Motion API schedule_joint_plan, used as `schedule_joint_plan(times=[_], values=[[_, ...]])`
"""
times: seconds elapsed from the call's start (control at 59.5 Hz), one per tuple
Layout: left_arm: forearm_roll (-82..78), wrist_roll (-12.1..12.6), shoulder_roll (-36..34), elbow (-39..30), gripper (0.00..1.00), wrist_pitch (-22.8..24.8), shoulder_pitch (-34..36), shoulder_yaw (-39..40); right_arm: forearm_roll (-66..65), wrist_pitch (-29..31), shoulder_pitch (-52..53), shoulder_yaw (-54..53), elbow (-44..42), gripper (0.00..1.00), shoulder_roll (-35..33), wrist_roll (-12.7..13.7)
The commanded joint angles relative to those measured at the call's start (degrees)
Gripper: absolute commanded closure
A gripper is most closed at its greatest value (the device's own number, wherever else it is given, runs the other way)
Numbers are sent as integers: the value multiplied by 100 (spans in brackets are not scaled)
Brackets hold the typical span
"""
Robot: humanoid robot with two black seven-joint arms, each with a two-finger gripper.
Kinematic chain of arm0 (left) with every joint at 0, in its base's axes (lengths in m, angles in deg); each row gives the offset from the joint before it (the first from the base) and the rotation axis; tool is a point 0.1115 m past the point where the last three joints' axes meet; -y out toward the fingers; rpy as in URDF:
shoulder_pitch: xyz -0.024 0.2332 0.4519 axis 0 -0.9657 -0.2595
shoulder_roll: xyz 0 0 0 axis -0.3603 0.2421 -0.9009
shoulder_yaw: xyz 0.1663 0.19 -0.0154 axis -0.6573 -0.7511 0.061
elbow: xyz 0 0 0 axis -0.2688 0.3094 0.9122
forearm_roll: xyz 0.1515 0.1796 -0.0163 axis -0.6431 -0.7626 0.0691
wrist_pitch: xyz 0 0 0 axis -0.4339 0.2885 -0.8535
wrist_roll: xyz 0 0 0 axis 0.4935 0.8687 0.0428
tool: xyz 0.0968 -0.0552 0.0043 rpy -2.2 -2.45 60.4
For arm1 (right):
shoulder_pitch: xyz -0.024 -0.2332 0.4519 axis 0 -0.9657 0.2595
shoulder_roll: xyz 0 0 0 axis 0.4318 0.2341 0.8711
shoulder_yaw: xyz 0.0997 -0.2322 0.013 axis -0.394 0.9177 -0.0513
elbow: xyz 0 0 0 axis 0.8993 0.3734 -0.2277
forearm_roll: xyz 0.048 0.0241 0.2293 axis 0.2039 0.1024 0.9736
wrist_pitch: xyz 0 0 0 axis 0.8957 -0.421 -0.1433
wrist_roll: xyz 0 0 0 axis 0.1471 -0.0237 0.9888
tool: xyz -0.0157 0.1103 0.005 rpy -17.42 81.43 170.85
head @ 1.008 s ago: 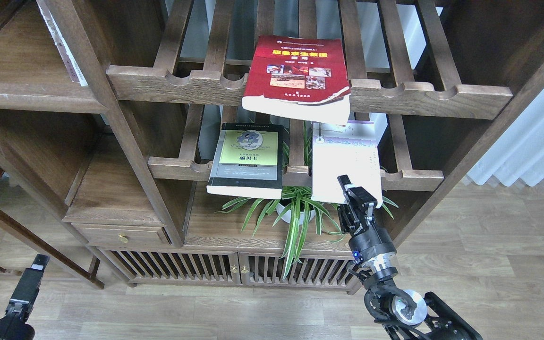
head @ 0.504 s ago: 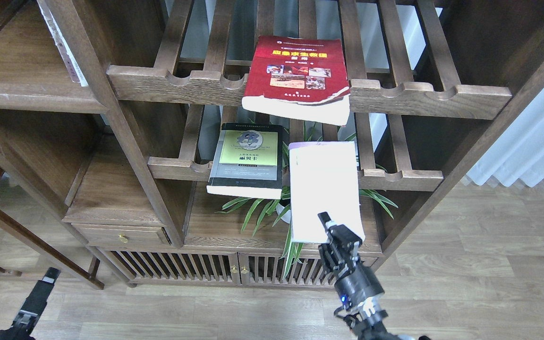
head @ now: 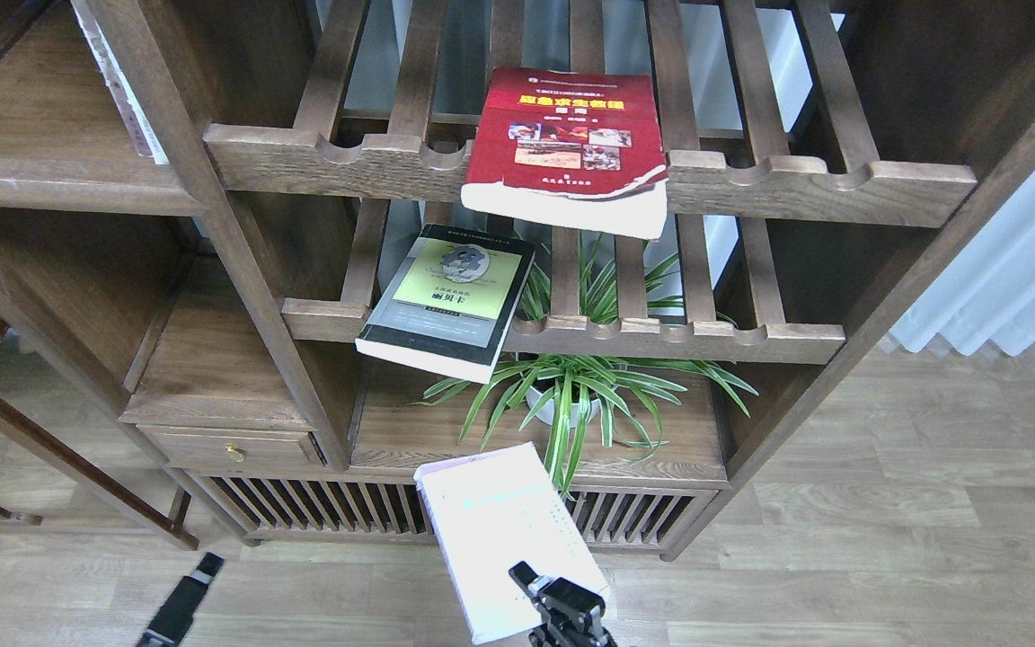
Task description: Organize books on shelf
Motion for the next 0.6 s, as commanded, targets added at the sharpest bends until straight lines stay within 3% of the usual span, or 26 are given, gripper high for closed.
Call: schedule_joint_plan(times=[0.0, 0.235, 0.453, 0.588], values=[[17, -20, 165, -109, 0, 0, 87, -171, -5, 1, 68, 130, -194, 85, -2, 205], [25, -29, 446, -583, 0, 0, 123, -795, -5, 1, 165, 332, -361, 85, 51, 319], [43, -90, 832, -426, 0, 0, 342, -1305, -14, 1, 165, 490, -361, 85, 68, 328], [78, -90, 955, -171, 7, 0, 456, -1481, -14, 1, 165, 604, -361, 85, 68, 337]])
